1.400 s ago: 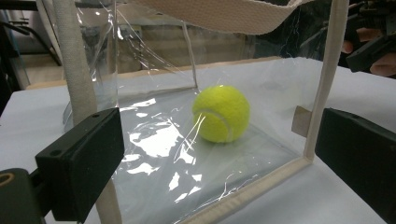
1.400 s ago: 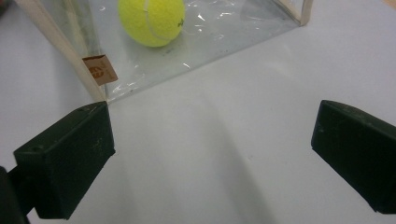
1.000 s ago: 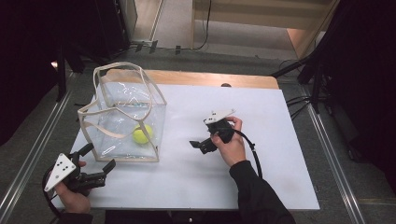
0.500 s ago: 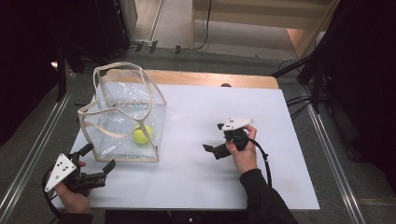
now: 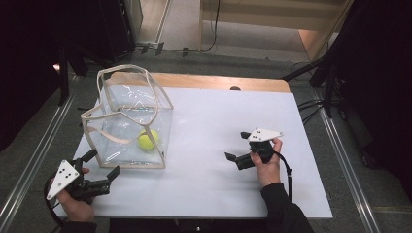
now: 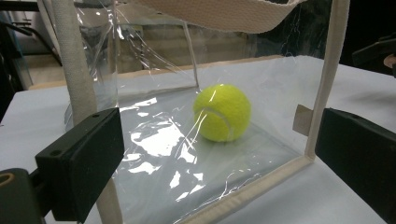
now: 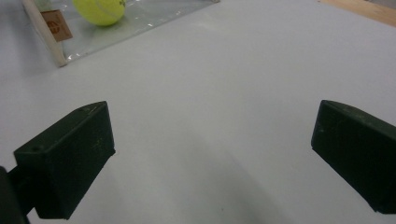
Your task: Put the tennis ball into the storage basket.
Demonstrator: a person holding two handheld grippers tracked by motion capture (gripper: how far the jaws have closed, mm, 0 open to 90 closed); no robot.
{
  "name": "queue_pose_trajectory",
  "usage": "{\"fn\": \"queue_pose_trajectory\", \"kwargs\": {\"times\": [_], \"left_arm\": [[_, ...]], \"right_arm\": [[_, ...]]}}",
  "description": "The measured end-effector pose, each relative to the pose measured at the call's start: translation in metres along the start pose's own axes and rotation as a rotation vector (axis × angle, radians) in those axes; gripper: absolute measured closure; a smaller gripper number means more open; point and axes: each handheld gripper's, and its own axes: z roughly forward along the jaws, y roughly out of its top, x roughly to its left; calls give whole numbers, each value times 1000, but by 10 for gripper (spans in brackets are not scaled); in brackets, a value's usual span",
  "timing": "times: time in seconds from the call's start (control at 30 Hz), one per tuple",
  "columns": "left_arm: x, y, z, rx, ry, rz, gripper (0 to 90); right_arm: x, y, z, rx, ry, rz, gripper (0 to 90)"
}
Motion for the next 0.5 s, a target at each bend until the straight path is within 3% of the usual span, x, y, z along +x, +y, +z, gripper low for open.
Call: {"fn": "queue_pose_trajectory", "kwargs": {"times": [0.5], "left_arm": [[-1,0,0,-2,3,1,13]], "right_arm": [[-12,-27,-35,-62,-68,51,0]]}}
